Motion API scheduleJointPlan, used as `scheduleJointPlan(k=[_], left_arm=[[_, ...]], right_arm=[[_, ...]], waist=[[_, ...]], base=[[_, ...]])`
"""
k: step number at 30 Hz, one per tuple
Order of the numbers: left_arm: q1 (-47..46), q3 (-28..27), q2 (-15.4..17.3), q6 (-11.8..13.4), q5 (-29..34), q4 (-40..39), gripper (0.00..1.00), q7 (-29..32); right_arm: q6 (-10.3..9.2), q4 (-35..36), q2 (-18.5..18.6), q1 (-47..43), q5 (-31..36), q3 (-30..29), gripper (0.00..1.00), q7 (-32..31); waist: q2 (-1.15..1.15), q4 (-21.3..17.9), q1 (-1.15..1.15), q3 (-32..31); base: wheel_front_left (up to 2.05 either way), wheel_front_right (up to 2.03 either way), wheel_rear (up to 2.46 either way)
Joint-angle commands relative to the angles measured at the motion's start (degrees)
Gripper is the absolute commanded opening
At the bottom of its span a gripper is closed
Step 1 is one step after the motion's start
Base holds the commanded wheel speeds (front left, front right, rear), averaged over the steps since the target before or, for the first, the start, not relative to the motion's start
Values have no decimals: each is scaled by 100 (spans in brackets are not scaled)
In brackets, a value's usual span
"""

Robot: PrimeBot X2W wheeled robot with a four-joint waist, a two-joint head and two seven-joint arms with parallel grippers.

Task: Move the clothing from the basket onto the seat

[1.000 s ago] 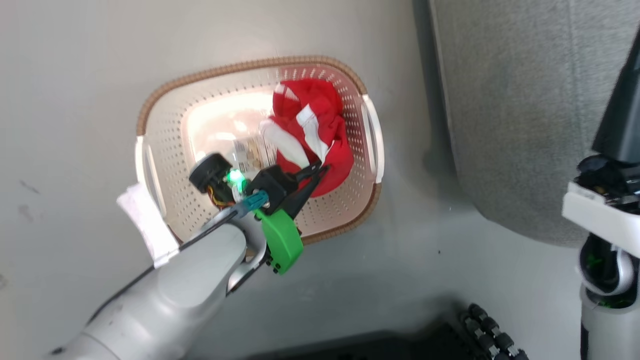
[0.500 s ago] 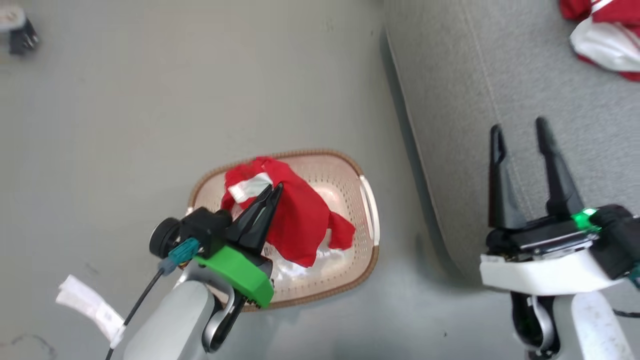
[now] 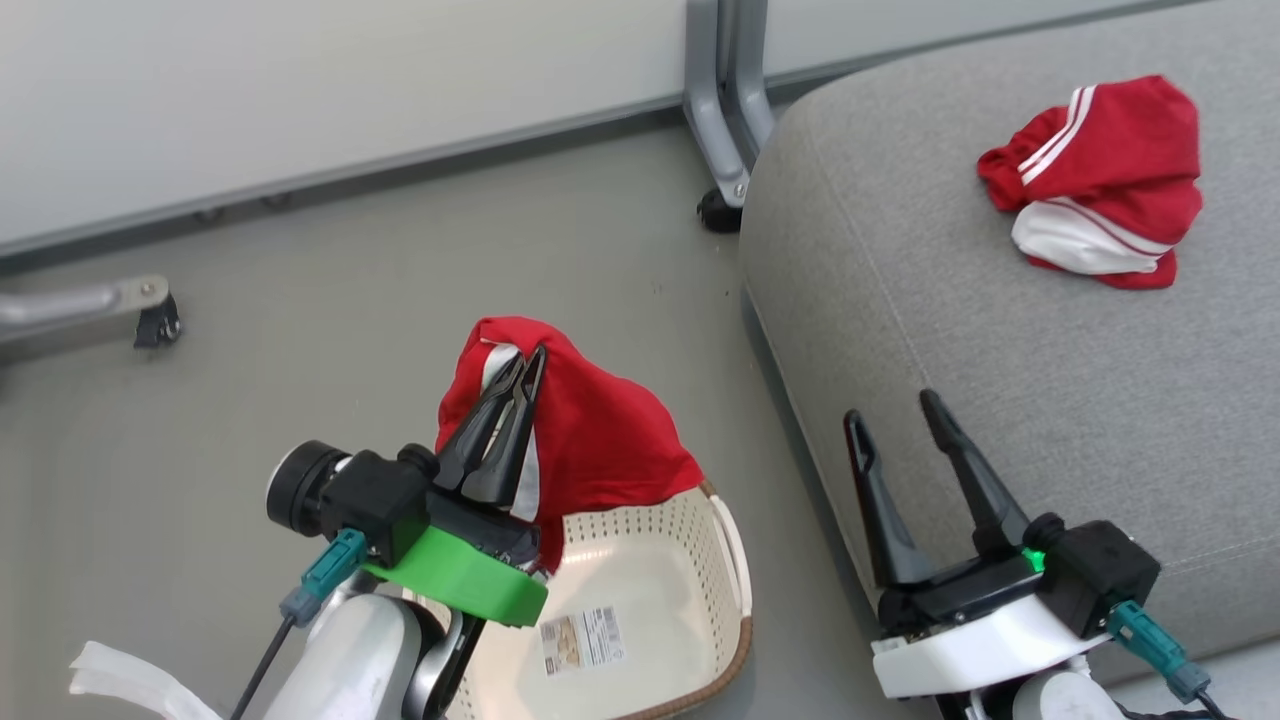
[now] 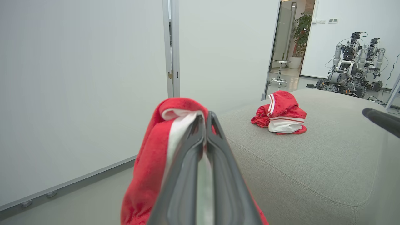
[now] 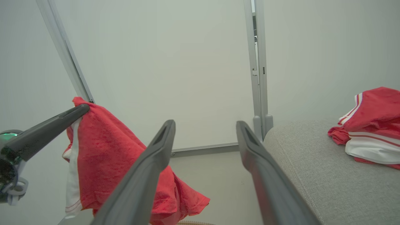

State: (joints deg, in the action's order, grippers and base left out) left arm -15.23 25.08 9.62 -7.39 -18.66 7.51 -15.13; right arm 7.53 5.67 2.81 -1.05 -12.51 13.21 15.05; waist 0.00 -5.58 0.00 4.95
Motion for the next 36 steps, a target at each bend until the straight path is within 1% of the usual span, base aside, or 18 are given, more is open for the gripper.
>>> scheduleJointPlan(k=[1,7,13,17,24,26,29,30,31,32,33,36], left_arm=[[74,-8,33,-17,57,-102,0,-1],[-72,181,164,-18,175,-411,0,-2],[-279,627,268,-18,123,-435,0,-2],[-506,1121,328,-18,-41,-411,0,90],[-1059,2235,542,-18,-483,-476,0,422],[-1189,2463,575,-18,-567,-503,0,471],[-1317,2658,620,-18,-700,-495,0,491],[-1346,2706,626,-18,-745,-475,0,503],[-1368,2737,629,-18,-784,-462,0,505],[-1383,2755,624,-18,-834,-446,0,506],[-1396,2765,624,-18,-846,-434,0,505],[-1389,2772,634,-18,-960,-389,0,528]], right_arm=[[-8,-40,15,-95,68,45,100,19],[-8,-105,12,-76,180,293,100,19],[-9,-246,78,198,322,726,100,19],[-9,-391,128,413,408,974,100,19],[-9,-890,264,629,524,1252,100,19],[-9,-983,242,655,514,1298,100,19],[-9,-1081,226,694,522,1395,100,19],[-9,-1109,224,711,539,1420,90,19],[-9,-1118,221,720,539,1427,65,19],[-9,-1112,203,709,479,1431,23,19],[-8,-1108,191,696,442,1437,0,19],[-9,-1082,178,674,430,1442,0,19]], waist=[[0,-167,0,-447],[0,-247,0,-571],[0,-284,0,-603],[0,-266,0,-603],[0,-178,0,-579],[0,-166,0,-575],[0,-160,0,-571],[0,-160,0,-568],[0,-160,0,-565],[0,-160,0,-563],[0,-162,0,-560],[0,-173,0,-547]], base=[[0,0,0],[0,0,0],[0,0,0],[0,0,0],[0,0,0],[0,0,0],[0,0,0],[0,0,0],[0,0,0],[0,0,0],[0,0,0],[0,0,0]])
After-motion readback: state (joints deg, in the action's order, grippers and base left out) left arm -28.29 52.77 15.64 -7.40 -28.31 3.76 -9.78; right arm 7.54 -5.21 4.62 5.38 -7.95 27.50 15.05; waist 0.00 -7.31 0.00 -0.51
